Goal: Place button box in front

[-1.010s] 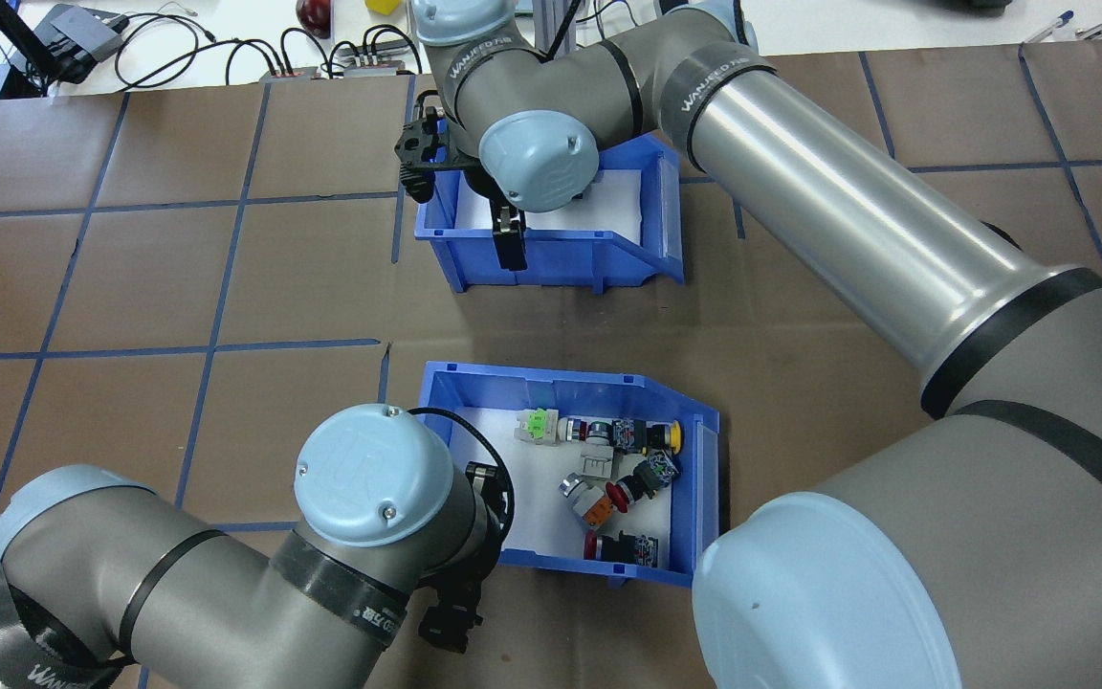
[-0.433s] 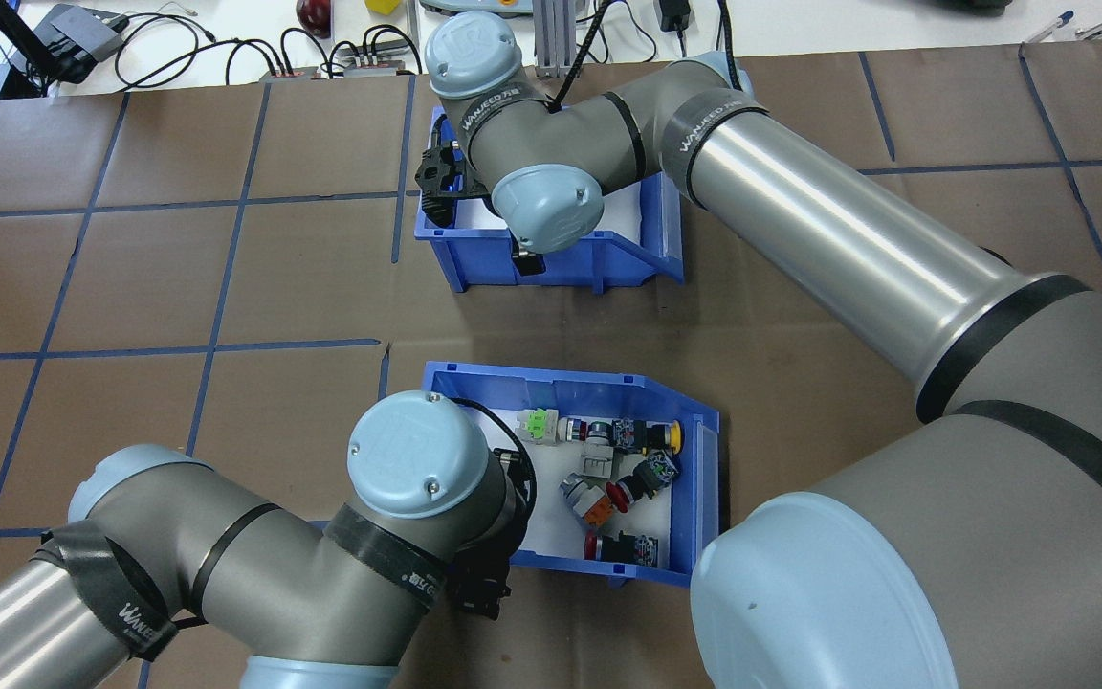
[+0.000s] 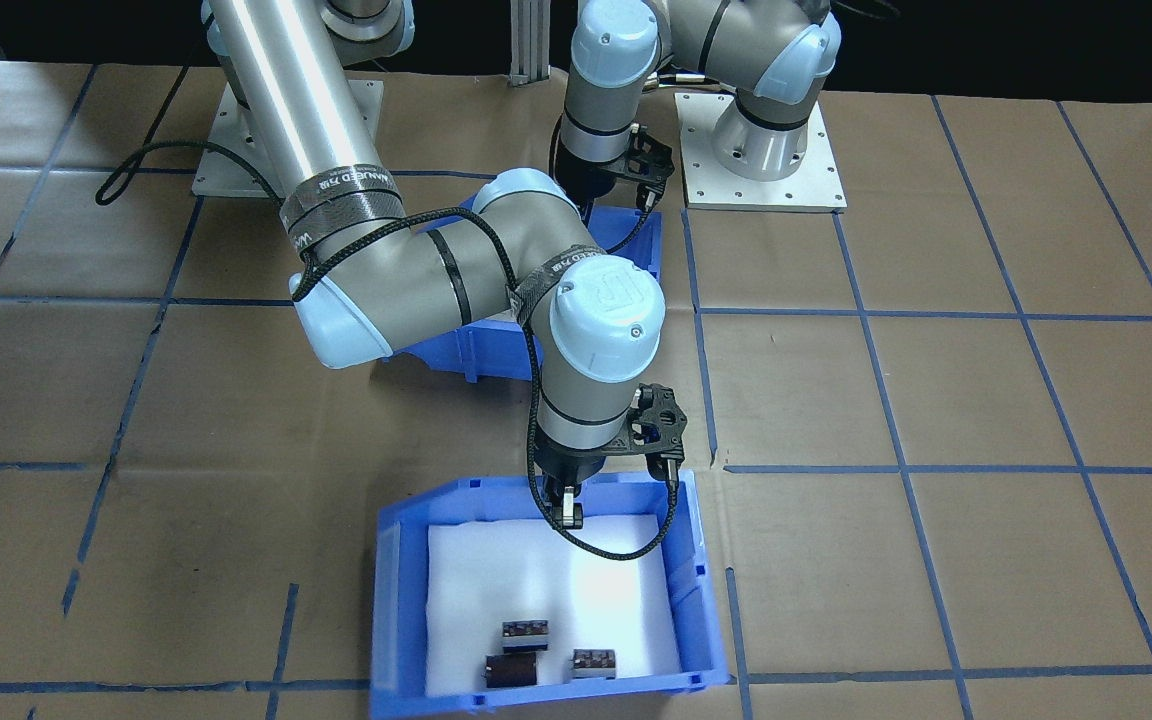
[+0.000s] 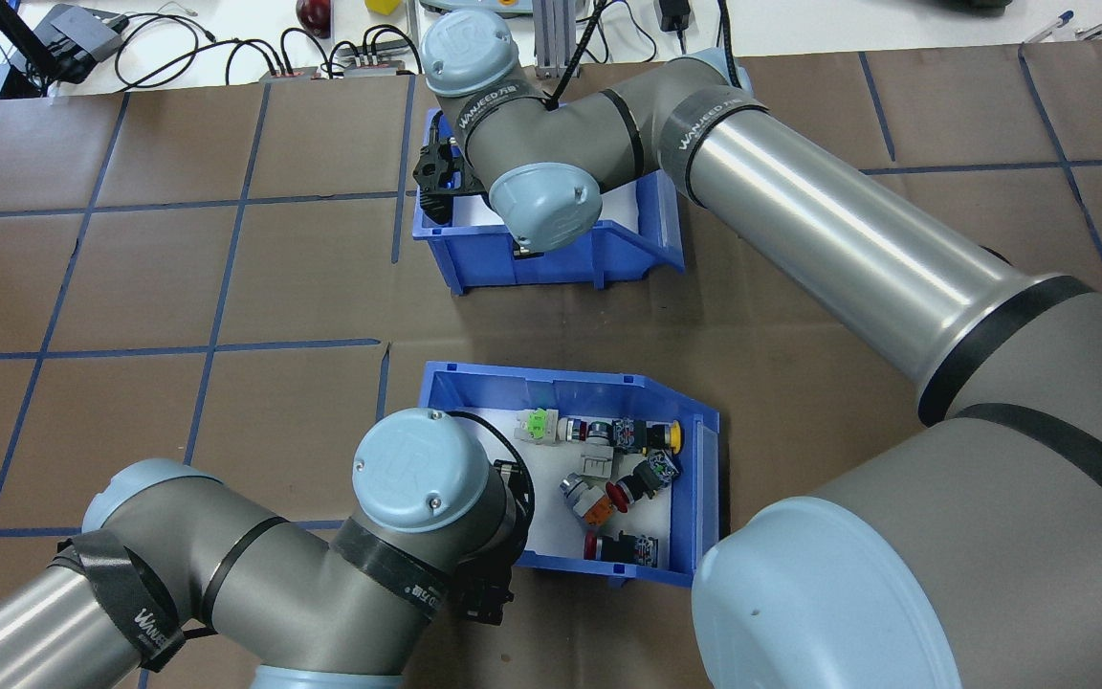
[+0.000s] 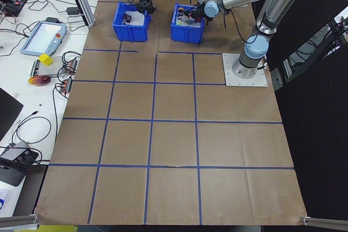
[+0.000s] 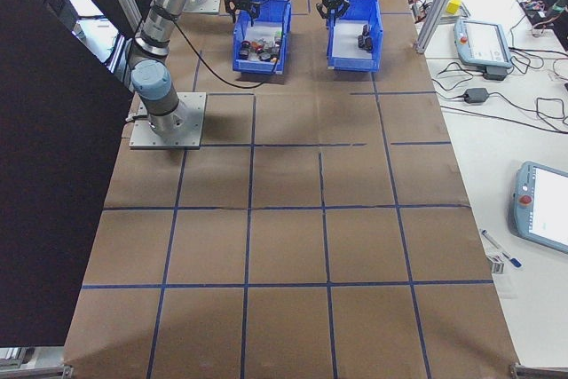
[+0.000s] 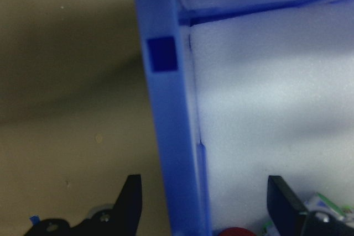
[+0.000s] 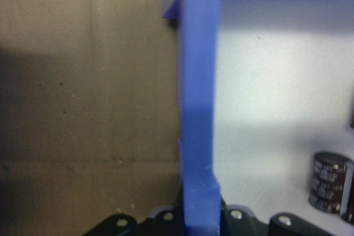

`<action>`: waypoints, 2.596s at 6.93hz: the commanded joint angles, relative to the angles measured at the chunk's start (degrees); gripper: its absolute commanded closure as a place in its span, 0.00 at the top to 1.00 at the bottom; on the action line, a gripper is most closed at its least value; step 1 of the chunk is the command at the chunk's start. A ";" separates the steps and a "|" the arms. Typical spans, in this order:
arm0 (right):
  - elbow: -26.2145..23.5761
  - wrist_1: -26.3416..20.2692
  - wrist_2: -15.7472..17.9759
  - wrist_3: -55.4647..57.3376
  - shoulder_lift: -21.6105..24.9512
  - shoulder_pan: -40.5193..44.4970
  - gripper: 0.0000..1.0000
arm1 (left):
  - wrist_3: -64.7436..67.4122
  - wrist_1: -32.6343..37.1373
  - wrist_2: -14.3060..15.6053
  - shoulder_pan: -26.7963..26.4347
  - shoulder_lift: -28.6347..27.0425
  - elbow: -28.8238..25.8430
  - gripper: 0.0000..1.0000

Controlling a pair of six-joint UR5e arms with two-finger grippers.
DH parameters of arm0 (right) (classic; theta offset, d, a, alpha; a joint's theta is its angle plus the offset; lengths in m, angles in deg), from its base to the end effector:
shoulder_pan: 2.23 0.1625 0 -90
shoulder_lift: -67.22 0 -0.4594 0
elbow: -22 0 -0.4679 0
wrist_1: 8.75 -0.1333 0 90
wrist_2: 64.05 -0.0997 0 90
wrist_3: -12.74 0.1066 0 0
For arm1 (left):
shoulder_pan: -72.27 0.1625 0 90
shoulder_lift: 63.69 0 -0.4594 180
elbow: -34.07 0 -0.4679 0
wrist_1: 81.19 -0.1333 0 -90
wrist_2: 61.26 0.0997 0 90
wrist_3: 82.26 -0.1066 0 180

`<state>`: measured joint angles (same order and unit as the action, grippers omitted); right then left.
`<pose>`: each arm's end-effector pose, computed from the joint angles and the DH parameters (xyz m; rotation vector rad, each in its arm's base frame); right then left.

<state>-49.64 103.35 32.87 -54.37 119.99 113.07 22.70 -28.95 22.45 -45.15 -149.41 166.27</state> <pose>0.4620 -0.6955 0.2769 2.1682 -2.0859 0.0143 -0.3287 -0.3187 0.2268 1.9388 -2.4136 -0.1574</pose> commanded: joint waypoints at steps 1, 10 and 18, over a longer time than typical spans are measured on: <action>-0.34 -0.03 0.28 -0.30 2.05 -1.21 0.05 | 0.33 -0.74 -4.16 0.00 -0.06 0.33 0.12; -12.45 -1.71 -0.42 -10.30 20.85 -31.43 0.05 | -12.86 1.54 -6.28 14.85 -8.79 -17.02 0.00; -38.63 3.63 -2.18 -25.26 35.62 -39.63 0.05 | -11.89 0.84 -5.13 13.45 -33.10 -41.50 0.00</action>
<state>-84.20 104.64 30.72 -79.30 153.37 73.73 10.62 -27.79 17.11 -31.38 -181.72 124.97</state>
